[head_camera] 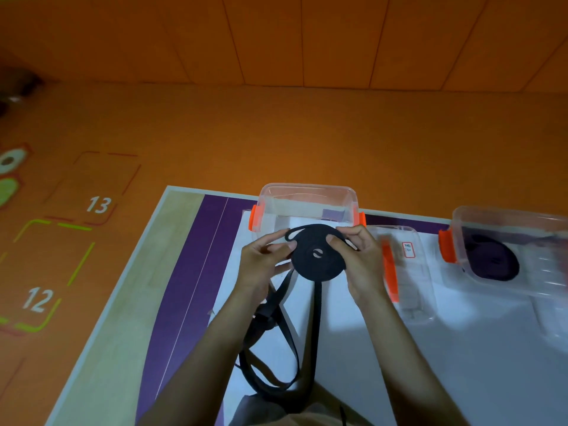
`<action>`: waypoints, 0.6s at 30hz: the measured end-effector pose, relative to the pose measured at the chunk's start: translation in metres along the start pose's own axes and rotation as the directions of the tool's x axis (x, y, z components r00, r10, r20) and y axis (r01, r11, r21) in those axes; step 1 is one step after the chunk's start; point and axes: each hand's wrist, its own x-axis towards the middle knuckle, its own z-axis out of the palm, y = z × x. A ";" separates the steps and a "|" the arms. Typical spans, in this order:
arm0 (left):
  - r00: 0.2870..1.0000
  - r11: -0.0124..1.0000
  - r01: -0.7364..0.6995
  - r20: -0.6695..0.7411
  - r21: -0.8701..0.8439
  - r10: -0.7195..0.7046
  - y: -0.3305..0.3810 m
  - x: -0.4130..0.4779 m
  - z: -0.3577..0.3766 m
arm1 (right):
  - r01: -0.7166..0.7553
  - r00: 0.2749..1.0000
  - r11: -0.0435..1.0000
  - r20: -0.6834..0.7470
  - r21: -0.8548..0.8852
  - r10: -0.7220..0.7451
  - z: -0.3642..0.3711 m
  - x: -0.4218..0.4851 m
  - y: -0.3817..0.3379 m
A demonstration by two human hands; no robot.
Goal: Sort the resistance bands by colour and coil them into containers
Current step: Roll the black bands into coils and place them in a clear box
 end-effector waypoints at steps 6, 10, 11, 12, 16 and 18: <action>0.996 0.989 0.086 -0.009 0.123 -0.085 0.027 0.081 0.016 | -0.091 0.993 0.991 -0.089 -0.094 0.082 0.015 0.065 0.008; 0.981 0.968 0.191 0.009 0.165 -0.195 0.028 0.133 0.024 | -0.143 0.980 0.955 -0.169 -0.260 0.101 0.026 0.109 0.021; 0.978 0.962 0.204 0.000 0.183 -0.208 0.025 0.144 0.025 | -0.145 0.982 0.934 -0.161 -0.326 0.096 0.029 0.118 0.027; 0.975 0.955 0.219 -0.016 0.202 -0.220 0.022 0.155 0.025 | -0.140 0.985 0.909 -0.145 -0.392 0.089 0.031 0.125 0.033; 0.960 0.921 0.280 -0.054 0.271 -0.276 0.008 0.194 0.026 | -0.176 0.984 0.788 -0.107 -0.590 0.139 0.039 0.145 0.056; 0.955 0.907 0.297 -0.072 0.298 -0.289 -0.002 0.211 0.026 | -0.210 0.974 0.715 -0.079 -0.666 0.212 0.041 0.155 0.065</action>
